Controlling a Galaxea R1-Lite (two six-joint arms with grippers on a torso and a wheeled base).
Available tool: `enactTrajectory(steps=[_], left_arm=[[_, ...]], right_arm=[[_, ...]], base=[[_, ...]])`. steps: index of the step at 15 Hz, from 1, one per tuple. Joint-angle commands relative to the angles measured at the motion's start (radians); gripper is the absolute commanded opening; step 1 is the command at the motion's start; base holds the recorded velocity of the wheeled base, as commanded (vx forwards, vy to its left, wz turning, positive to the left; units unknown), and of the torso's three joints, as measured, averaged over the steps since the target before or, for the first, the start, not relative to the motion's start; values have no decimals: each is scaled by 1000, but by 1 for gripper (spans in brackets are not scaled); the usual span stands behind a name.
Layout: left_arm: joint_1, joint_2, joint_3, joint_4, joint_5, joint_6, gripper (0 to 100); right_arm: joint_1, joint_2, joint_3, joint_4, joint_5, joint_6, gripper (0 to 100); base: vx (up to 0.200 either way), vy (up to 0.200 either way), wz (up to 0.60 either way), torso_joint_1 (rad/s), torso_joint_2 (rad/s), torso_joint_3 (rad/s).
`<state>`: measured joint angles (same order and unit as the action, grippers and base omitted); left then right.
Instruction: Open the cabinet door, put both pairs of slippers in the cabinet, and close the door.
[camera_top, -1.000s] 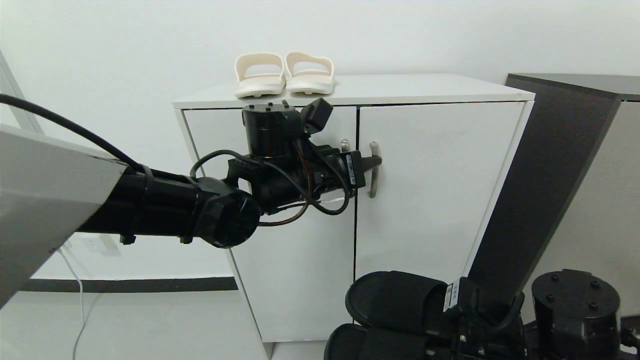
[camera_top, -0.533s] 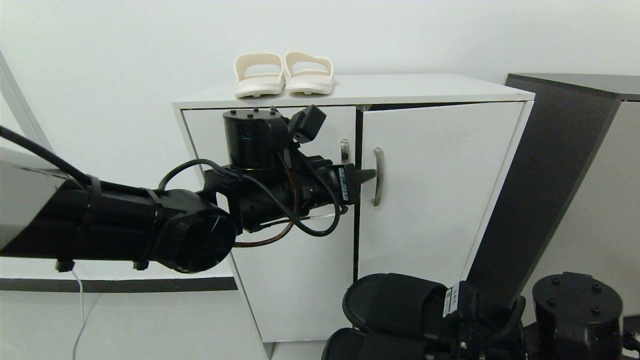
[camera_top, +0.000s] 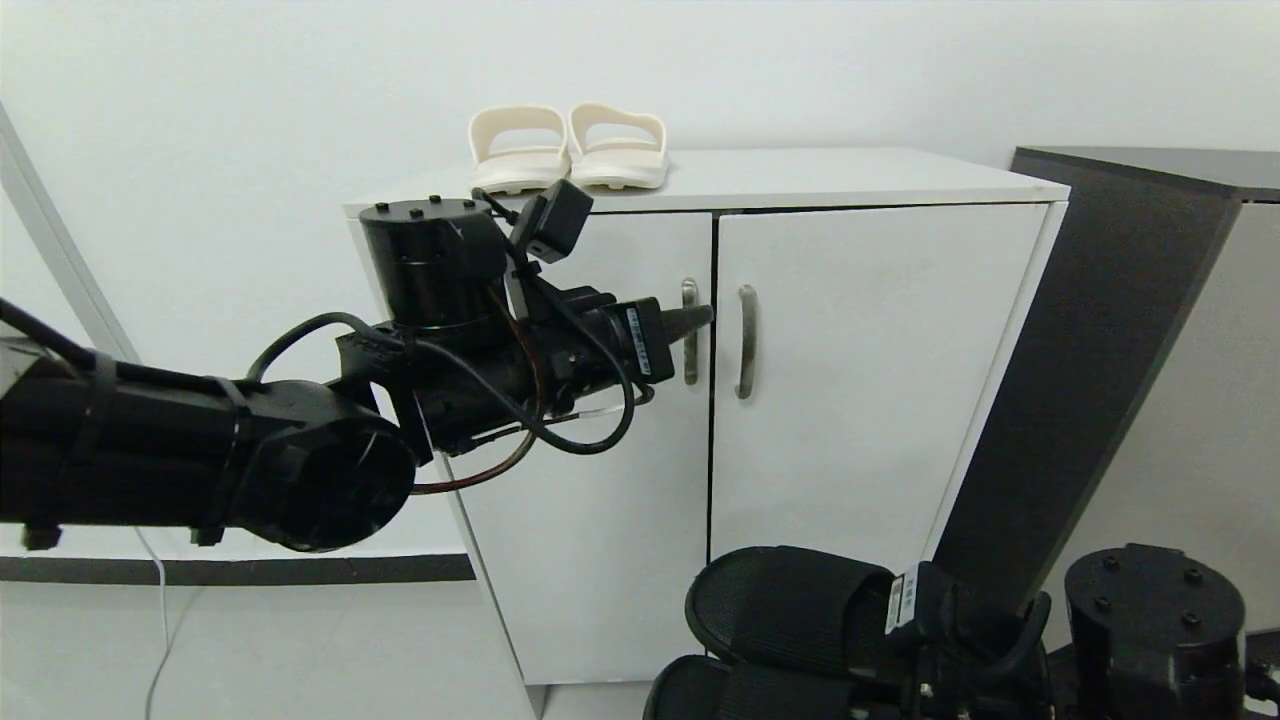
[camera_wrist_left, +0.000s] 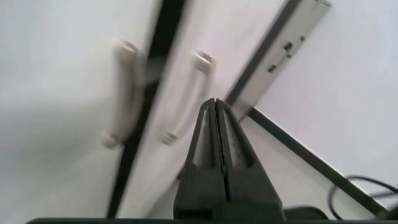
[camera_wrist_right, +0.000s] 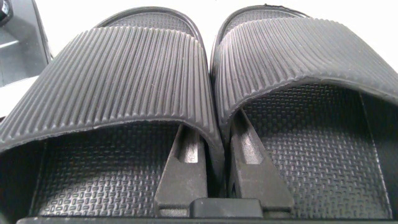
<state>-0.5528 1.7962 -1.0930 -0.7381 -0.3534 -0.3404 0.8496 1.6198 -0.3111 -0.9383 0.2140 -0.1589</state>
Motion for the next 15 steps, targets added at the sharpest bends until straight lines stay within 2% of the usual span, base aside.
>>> enactTrajectory(steps=[1, 4, 7, 15], left_arm=[[24, 37, -38, -1, -1, 0, 0], [24, 80, -123, 3, 1, -6, 0], [24, 98, -212, 82, 7, -9, 0], [30, 157, -303, 108, 10, -11, 0]], right_arm=[[0, 5, 1, 0, 1, -1, 0], [0, 8, 1, 0, 1, -1, 0], [2, 8, 1, 1, -1, -1, 0], [32, 2, 4, 3, -2, 4, 0]], base=[[0, 0, 0, 0, 0, 0], [0, 0, 0, 0, 0, 0], [0, 0, 0, 0, 0, 0], [0, 0, 0, 0, 0, 0]])
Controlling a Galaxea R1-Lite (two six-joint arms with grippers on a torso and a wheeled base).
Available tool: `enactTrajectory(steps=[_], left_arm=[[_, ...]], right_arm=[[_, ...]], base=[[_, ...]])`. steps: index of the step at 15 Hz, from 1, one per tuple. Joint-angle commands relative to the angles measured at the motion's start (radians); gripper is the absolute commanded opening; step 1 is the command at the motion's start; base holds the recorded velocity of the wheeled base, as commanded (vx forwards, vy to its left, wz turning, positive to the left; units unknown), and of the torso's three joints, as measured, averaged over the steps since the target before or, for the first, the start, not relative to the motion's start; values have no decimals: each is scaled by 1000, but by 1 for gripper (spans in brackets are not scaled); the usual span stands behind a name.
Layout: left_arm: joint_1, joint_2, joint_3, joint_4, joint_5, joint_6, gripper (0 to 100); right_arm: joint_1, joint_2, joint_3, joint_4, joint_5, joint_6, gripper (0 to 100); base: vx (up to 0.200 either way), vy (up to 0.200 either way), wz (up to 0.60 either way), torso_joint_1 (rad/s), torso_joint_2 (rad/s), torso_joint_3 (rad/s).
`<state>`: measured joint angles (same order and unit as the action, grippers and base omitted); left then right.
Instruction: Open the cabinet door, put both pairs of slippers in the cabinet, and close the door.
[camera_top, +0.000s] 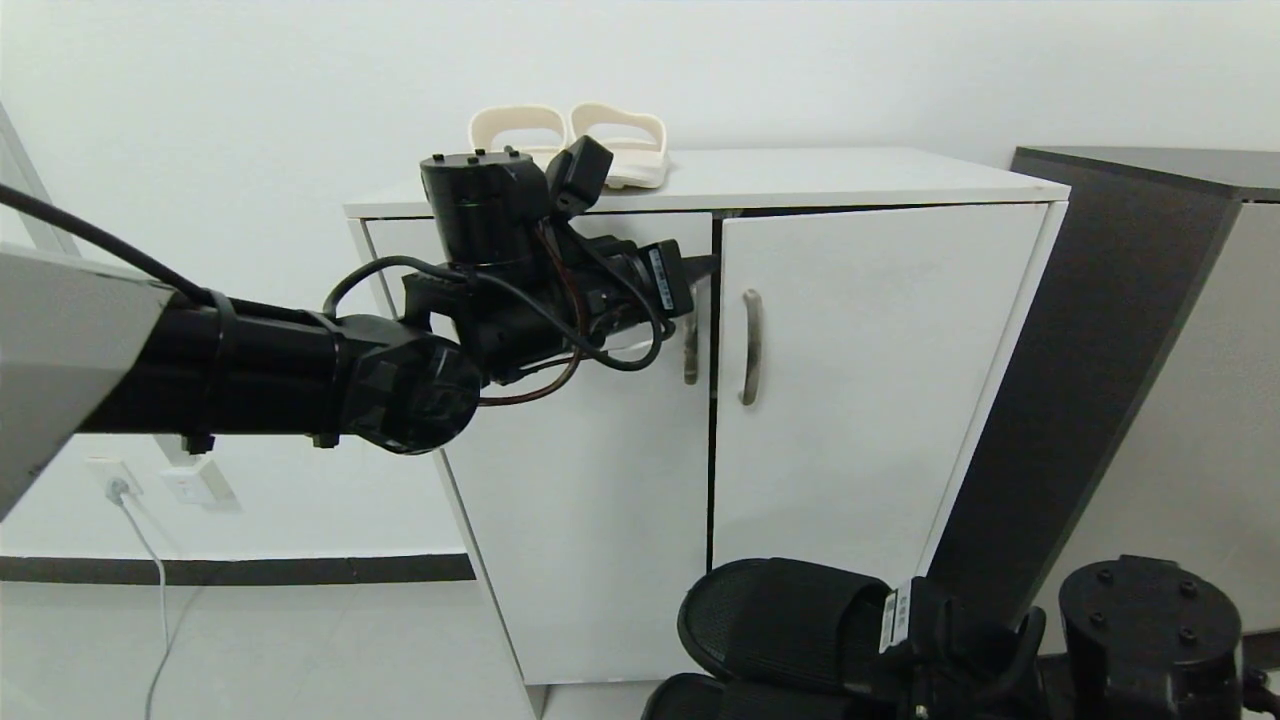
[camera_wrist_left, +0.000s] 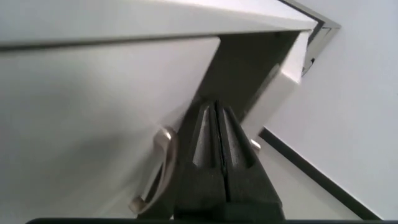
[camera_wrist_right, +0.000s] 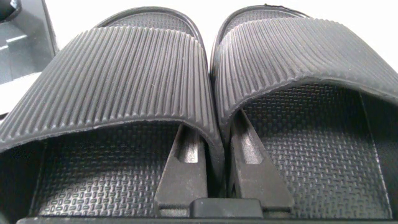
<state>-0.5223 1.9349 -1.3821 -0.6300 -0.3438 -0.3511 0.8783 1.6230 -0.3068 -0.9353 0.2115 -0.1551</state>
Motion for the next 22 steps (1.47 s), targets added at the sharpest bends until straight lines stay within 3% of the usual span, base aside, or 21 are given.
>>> enactTrajectory(steps=[1, 5, 9, 14, 17, 22], left_arm=[[-1, 26, -32, 1, 16, 0, 0], [-19, 45, -54, 1, 20, 0, 0], [-45, 29, -17, -5, 20, 1, 0], [-94, -88, 206, -116, 19, 11, 0], [-99, -113, 242, -128, 20, 11, 0], [-22, -238, 430, -200, 20, 23, 0]], right_arm=[[10, -2, 3, 1, 0, 0, 0], [25, -2, 12, 0, 0, 2, 0], [25, -2, 12, 0, 0, 2, 0], [30, -2, 14, 0, 0, 2, 0], [30, 2, 14, -2, 0, 2, 0], [21, 6, 11, -3, -1, 3, 0]], base=[[0, 0, 0, 0, 0, 0], [0, 0, 0, 0, 0, 0], [-200, 0, 0, 2, 1, 1], [-200, 0, 0, 0, 0, 0], [-200, 0, 0, 2, 4, 2], [0, 0, 0, 0, 0, 0]])
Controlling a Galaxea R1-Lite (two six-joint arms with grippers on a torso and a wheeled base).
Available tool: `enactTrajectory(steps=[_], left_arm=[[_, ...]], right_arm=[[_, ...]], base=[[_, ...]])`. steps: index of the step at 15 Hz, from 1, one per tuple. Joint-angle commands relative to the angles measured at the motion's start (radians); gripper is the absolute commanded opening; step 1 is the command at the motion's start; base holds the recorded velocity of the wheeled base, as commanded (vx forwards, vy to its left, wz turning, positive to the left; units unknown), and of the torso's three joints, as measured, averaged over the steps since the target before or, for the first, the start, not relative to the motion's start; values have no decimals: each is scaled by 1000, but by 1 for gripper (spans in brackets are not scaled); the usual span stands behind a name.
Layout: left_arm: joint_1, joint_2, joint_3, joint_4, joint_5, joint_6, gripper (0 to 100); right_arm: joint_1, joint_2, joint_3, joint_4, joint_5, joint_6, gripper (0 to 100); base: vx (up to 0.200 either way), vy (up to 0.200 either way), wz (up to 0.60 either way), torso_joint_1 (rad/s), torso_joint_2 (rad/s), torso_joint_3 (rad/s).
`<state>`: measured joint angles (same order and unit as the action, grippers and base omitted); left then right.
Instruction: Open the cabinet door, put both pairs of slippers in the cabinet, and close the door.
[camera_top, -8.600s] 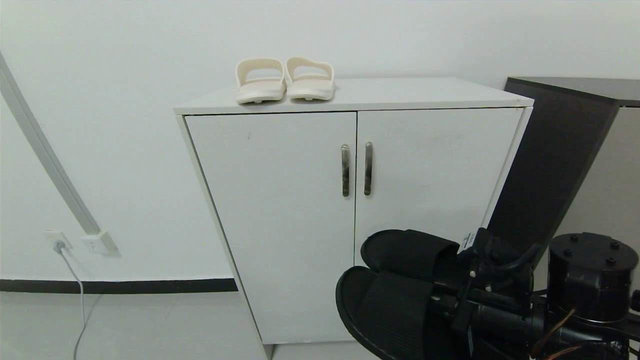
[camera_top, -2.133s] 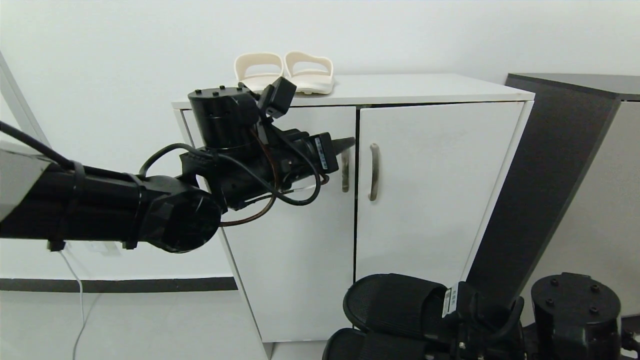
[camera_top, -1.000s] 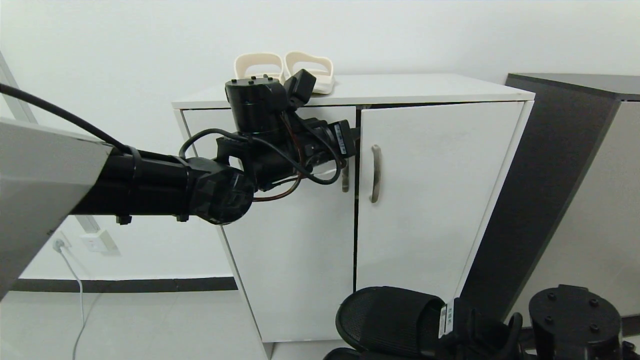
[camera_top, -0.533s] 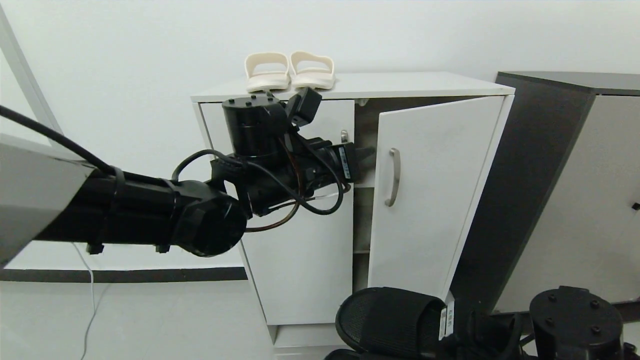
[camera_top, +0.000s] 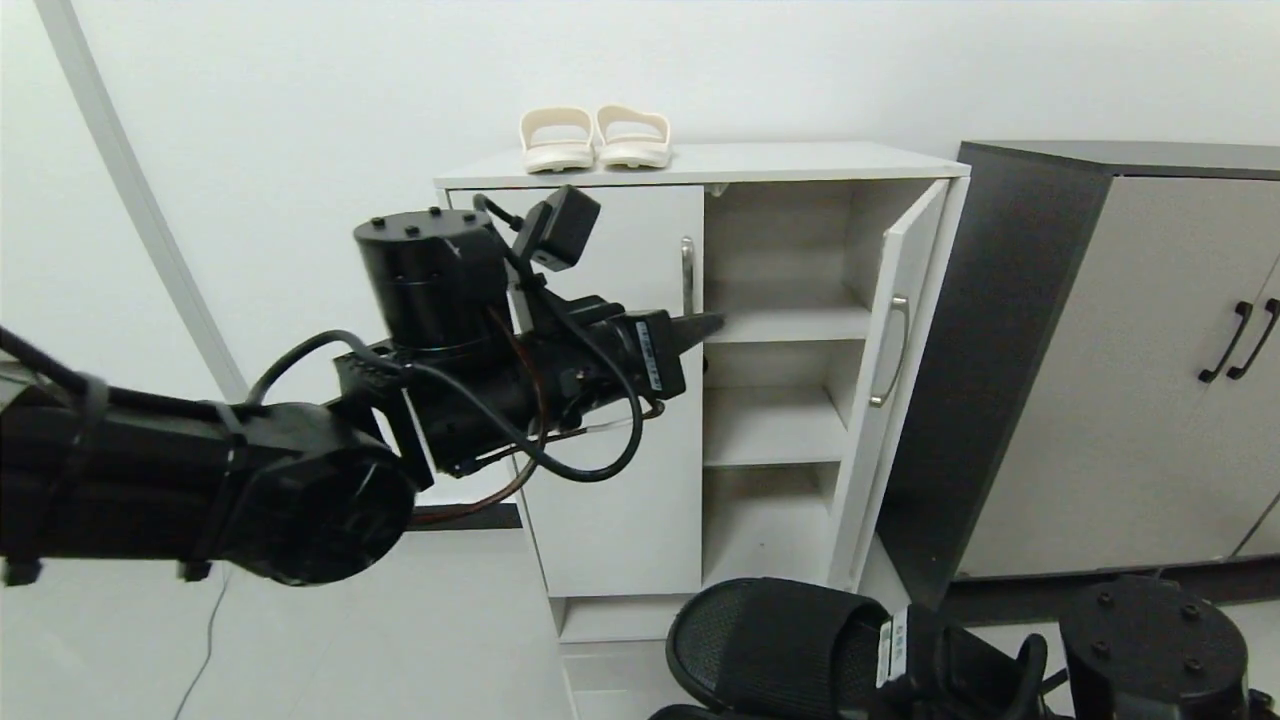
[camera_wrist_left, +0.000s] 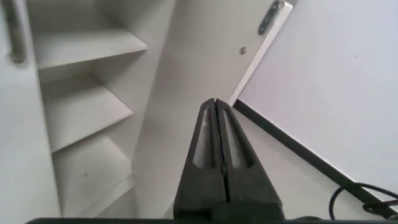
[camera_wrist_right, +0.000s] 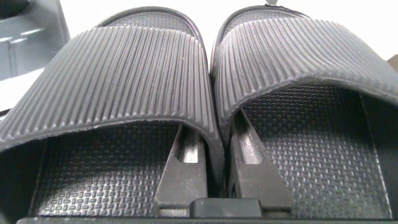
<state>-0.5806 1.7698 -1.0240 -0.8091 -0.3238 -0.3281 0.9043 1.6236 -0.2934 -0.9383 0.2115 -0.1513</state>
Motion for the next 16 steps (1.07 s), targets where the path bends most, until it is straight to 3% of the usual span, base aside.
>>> enactTrajectory(steps=[1, 5, 6, 7, 9, 10, 12, 14, 16], left_arm=[[61, -128, 125, -16, 0, 0, 0], [252, -487, 418, 93, 8, 9, 0], [269, -530, 446, 111, 12, 14, 0], [323, -688, 539, 196, 31, 57, 0], [364, -900, 633, 344, 86, 141, 0], [378, -1030, 660, 482, 170, 173, 0], [380, -1230, 671, 700, 325, 198, 0], [380, -1400, 676, 880, 428, 202, 0], [420, -1498, 756, 941, 485, 204, 0]], right_arm=[[-16, 7, -7, 0, -1, -1, 0], [-68, 36, -39, -2, -1, 22, 0], [-70, 38, -43, -2, -1, 27, 0], [-76, 41, -49, -2, -3, 35, 0], [-79, 41, -49, -2, -3, 35, 0], [-79, 39, -49, -2, -3, 35, 0], [-84, 41, -49, -2, -3, 38, 0], [-85, 39, -50, -2, -3, 38, 0], [-93, 39, -50, -2, -3, 38, 0]], base=[[0, 0, 0, 0, 0, 0], [0, 0, 0, 0, 0, 0], [0, 0, 0, 0, 0, 0], [0, 0, 0, 0, 0, 0], [0, 0, 0, 0, 0, 0], [0, 0, 0, 0, 0, 0], [0, 0, 0, 0, 0, 0], [0, 0, 0, 0, 0, 0], [0, 0, 0, 0, 0, 0]])
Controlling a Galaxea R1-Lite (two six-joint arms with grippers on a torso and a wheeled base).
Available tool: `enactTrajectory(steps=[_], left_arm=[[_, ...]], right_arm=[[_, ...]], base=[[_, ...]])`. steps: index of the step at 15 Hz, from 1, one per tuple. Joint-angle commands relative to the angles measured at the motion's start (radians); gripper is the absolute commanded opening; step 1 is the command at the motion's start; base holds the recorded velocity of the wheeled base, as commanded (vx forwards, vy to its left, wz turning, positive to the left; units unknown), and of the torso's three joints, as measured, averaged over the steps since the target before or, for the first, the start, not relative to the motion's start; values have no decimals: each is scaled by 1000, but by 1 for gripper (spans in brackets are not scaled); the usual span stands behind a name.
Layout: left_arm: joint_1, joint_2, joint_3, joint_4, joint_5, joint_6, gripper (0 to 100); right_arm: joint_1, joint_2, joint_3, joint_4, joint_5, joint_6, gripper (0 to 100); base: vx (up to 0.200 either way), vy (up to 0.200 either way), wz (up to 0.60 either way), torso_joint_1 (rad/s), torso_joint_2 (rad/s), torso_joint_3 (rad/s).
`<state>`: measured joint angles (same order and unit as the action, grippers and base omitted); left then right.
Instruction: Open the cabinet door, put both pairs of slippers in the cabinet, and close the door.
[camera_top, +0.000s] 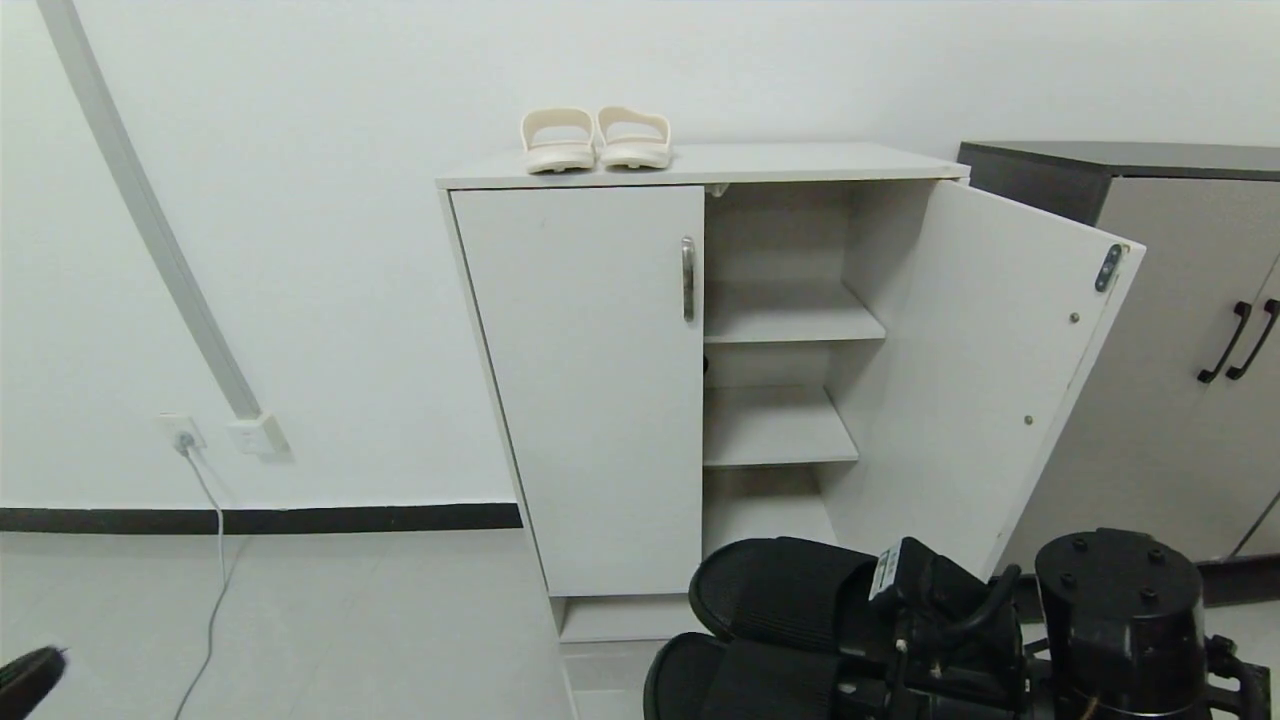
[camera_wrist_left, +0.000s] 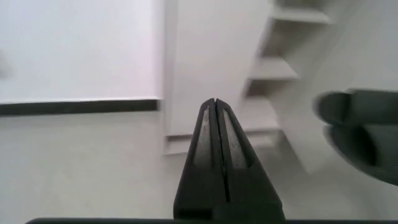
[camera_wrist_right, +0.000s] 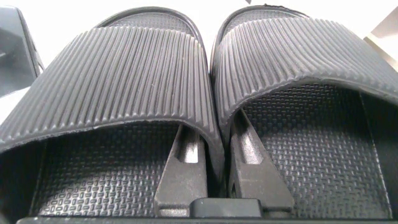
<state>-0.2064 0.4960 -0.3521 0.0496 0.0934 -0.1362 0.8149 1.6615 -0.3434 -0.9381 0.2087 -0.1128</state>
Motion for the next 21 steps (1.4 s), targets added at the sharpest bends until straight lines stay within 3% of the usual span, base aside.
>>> enactTrajectory(steps=[1, 4, 6, 8, 10, 12, 15, 18, 21], left_arm=[[81, -261, 120, 82, 69, 12, 0], [232, -462, 246, 82, 75, 50, 0], [216, -482, 295, 19, 124, 47, 0], [211, -496, 337, -43, 48, 105, 0], [209, -496, 352, -48, -103, 139, 0], [209, -496, 352, -48, -113, 142, 0], [209, -496, 352, -48, -113, 141, 0], [209, -496, 352, -48, -112, 138, 0], [209, -496, 352, -48, -110, 136, 0]], right_arm=[[-6, 0, 0, -2, 0, -1, 0], [-8, -9, 0, -2, 0, -5, 0], [-8, -11, 0, -2, 0, -5, 0], [-8, -12, -2, -2, 0, -5, 0], [-10, -9, -8, -2, -3, -4, 0], [-11, -2, -28, -2, -17, 2, 0], [1, 78, -129, -2, -204, 104, 0], [49, 164, -275, 2, -457, 220, 0], [58, 261, -376, -1, -660, 231, 0]], base=[[0, 0, 0, 0, 0, 0], [0, 0, 0, 0, 0, 0], [0, 0, 0, 0, 0, 0], [0, 0, 0, 0, 0, 0], [0, 0, 0, 0, 0, 0], [0, 0, 0, 0, 0, 0], [0, 0, 0, 0, 0, 0], [0, 0, 0, 0, 0, 0], [0, 0, 0, 0, 0, 0]])
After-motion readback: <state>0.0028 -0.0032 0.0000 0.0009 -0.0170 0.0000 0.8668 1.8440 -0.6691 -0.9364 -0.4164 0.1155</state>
